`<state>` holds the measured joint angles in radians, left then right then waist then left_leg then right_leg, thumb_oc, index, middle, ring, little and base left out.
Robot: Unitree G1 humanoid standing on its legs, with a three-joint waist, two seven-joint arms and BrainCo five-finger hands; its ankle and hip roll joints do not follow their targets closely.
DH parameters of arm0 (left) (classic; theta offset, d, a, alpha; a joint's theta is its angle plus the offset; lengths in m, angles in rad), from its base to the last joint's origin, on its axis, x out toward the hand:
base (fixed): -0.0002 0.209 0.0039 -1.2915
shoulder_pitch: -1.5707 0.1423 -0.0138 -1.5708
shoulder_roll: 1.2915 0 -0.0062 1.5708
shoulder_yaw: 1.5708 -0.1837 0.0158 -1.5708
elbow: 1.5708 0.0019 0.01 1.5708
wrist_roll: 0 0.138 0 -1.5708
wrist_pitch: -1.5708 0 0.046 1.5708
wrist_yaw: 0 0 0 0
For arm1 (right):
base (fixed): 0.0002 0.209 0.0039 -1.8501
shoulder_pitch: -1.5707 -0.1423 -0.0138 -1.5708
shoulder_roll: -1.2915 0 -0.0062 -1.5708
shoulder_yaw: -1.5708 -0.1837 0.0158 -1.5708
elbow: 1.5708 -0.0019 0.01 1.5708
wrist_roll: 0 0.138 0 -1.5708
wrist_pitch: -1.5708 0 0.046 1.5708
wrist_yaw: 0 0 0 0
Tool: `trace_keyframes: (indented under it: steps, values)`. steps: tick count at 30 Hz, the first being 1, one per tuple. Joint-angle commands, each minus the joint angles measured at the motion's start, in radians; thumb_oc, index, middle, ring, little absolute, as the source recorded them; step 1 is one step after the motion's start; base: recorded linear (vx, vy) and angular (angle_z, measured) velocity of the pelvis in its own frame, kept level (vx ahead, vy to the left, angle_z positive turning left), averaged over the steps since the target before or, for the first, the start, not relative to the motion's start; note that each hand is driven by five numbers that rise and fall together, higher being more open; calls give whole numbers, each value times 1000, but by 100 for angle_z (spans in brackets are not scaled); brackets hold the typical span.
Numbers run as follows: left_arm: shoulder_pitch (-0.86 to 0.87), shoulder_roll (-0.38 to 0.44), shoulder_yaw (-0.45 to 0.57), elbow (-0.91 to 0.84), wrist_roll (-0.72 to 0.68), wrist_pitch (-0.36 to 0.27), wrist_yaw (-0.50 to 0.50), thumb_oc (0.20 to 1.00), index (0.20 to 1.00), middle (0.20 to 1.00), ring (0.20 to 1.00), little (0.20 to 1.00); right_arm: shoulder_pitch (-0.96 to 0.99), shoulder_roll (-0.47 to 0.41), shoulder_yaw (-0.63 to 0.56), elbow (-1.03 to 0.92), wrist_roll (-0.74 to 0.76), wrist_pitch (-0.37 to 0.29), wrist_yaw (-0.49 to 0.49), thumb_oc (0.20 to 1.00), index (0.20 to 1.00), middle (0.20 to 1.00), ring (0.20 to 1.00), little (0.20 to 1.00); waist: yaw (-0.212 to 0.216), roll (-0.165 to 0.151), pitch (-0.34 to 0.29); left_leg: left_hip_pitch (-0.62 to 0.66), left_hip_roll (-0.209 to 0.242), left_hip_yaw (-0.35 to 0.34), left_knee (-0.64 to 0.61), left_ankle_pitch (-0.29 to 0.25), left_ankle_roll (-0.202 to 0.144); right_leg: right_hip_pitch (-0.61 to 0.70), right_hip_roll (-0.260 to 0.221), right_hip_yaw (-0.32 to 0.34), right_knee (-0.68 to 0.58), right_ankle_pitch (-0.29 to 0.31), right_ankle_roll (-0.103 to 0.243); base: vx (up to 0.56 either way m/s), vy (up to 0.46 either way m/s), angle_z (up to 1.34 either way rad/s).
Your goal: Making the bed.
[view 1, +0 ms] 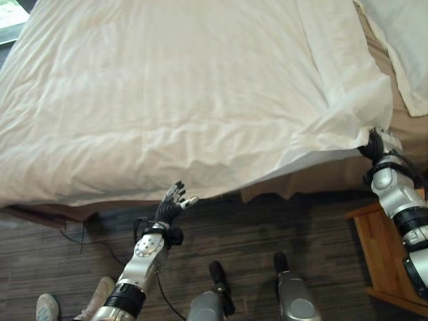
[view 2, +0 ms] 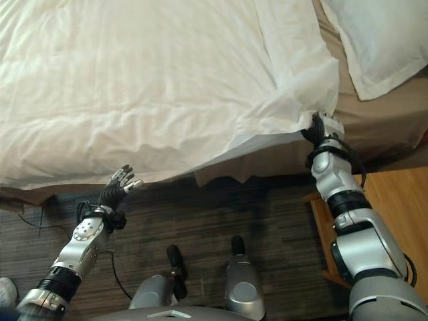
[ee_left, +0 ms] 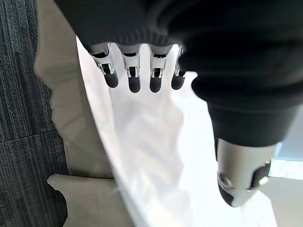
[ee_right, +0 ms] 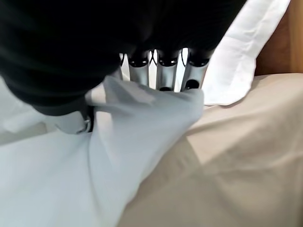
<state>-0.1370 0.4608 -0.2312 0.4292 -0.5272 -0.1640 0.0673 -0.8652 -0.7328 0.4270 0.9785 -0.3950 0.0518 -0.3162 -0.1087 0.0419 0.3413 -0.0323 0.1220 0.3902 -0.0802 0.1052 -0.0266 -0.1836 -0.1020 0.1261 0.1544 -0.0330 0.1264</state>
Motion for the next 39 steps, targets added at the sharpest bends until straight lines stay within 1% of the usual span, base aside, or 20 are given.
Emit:
trace_keyframes:
  steps: [1,3,4,5,6,10,14,17,21,22,25,26,29,31,33,34,36,37,38,39]
  values:
    - [-49,-37,40,53,-1,-52,5,1000,1000,1000,1000,1000,-33,-186,50,174,-79,109,-12,200,200,200,200,200,-82,45,14,16,138,-2,16,27,-165,24,-45,-34,-242,87,38,-34,-18,-11]
    - [-53,-42,38,57,0,-47,4,1000,1000,1000,1000,1000,-28,-187,51,215,-96,124,-11,200,200,200,200,200,-85,56,14,13,141,-4,9,35,-168,21,-43,-37,-242,87,38,-21,-12,-3]
    - [-51,-45,37,61,0,-45,2,1000,1000,1000,1000,1000,-19,-189,46,248,-106,133,-5,357,357,357,357,357,-87,64,13,10,144,-7,7,39,-170,19,-40,-42,-242,86,37,-11,-29,11]
    - [-50,-48,33,62,1,-41,0,1000,1000,1000,1000,1000,-10,-187,39,286,-112,145,1,859,859,859,859,859,-89,71,12,9,147,-9,4,42,-171,19,-39,-46,-242,85,36,-8,-24,19]
    - [-36,-52,29,50,1,-30,-9,1000,1000,1000,1000,1000,16,-179,7,364,-92,161,26,1000,1000,1000,1000,1000,-88,89,9,8,149,-16,-1,49,-171,20,-37,-57,-242,80,35,-1,-14,20]
    - [-19,-57,26,36,9,-11,-32,1000,1000,1000,1000,1000,64,-163,-41,406,-23,143,39,1000,1000,1000,1000,1000,-90,100,1,15,155,-20,-7,49,-173,28,-35,-66,-242,75,34,10,-3,11]
    - [-3,-67,32,46,29,-1,-54,1000,1000,1000,1000,1000,192,-153,-83,407,-17,122,52,1000,1000,1000,1000,1000,-97,93,-10,34,169,-14,-7,50,-177,49,-32,-76,-242,72,29,28,-18,8]
    - [6,-79,29,47,39,6,-57,1000,1000,1000,1000,1000,282,-136,-95,418,-78,135,64,1000,1000,1000,1000,1000,-94,86,-17,49,177,-12,-7,47,-181,68,-31,-90,-242,66,24,20,-17,12]
    - [19,-81,35,43,44,8,-60,1000,1000,1000,1000,1000,327,-137,-103,415,-125,146,64,1000,1000,1000,1000,1000,-91,79,-20,60,183,-8,-7,48,-185,83,-29,-101,-242,62,22,20,-4,12]
    - [29,-82,44,37,40,11,-62,1000,1000,1000,1000,1000,344,-143,-103,414,-160,153,74,1000,1000,1000,1000,1000,-88,69,-26,68,189,-5,-7,50,-188,95,-29,-111,-242,62,20,29,-10,5]
    - [55,-69,65,13,41,18,-68,1000,1000,1000,1000,1000,360,-204,-109,355,-201,149,88,1000,1000,1000,1000,1000,-89,48,-34,80,199,-6,-7,51,-192,116,-24,-121,-242,56,15,45,-10,3]
    - [67,-66,82,12,52,20,-72,1000,1000,1000,1000,1000,388,-262,-132,292,-228,144,87,1000,1000,1000,1000,1000,-93,33,-42,85,205,-6,-7,51,-197,127,-22,-128,-242,51,15,44,0,-2]
    - [74,-65,106,17,56,19,-68,1000,1000,1000,1000,1000,423,-376,-170,170,-275,150,97,1000,1000,1000,1000,1000,-99,10,-54,92,213,-6,-7,52,-201,138,-18,-137,-242,45,13,25,0,-8]
    - [75,-66,109,17,58,19,-68,1000,1000,1000,1000,1000,451,-408,-194,115,-298,156,104,1000,1000,1000,1000,1000,-100,6,-57,94,216,-5,-7,51,-202,142,-18,-139,-242,43,14,19,9,-16]
    - [83,-66,132,19,53,17,-68,1000,1000,1000,1000,1000,495,-493,-265,-26,-338,168,103,1000,1000,1000,1000,1000,-105,-9,-77,105,220,-3,-7,48,-203,154,-16,-145,-242,38,14,55,18,-23]
    - [82,-65,129,19,53,17,-68,1000,1000,1000,1000,1000,512,-494,-281,-35,-340,171,106,1000,1000,1000,1000,1000,-102,-9,-76,106,220,-3,-7,47,-203,155,-17,-145,-242,38,14,51,21,-18]
    - [84,-71,142,15,48,18,-64,1000,1000,1000,1000,1000,544,-488,-353,-168,-313,170,91,1000,1000,1000,1000,1000,-106,-14,-89,112,221,-1,-7,43,-201,161,-16,-146,-242,37,14,68,18,-15]
    - [76,-79,146,16,51,21,-55,1000,1000,1000,1000,1000,603,-410,-471,-320,-159,133,55,1000,1000,1000,1000,1000,-113,-18,-100,121,218,2,-7,33,-197,170,-18,-146,-242,32,13,100,19,-29]
    - [67,-82,143,19,54,22,-52,1000,1000,1000,1000,1000,632,-358,-517,-387,-63,106,41,1000,1000,1000,1000,1000,-113,-19,-105,123,219,4,-7,33,-197,172,-17,-146,-242,33,12,95,10,-30]
    - [56,-86,140,21,56,22,-51,1000,1000,1000,1000,1000,660,-286,-561,-449,95,52,27,1000,1000,1000,1000,1000,-114,-21,-112,123,219,5,-7,34,-197,172,-15,-145,-242,34,10,37,-9,-17]
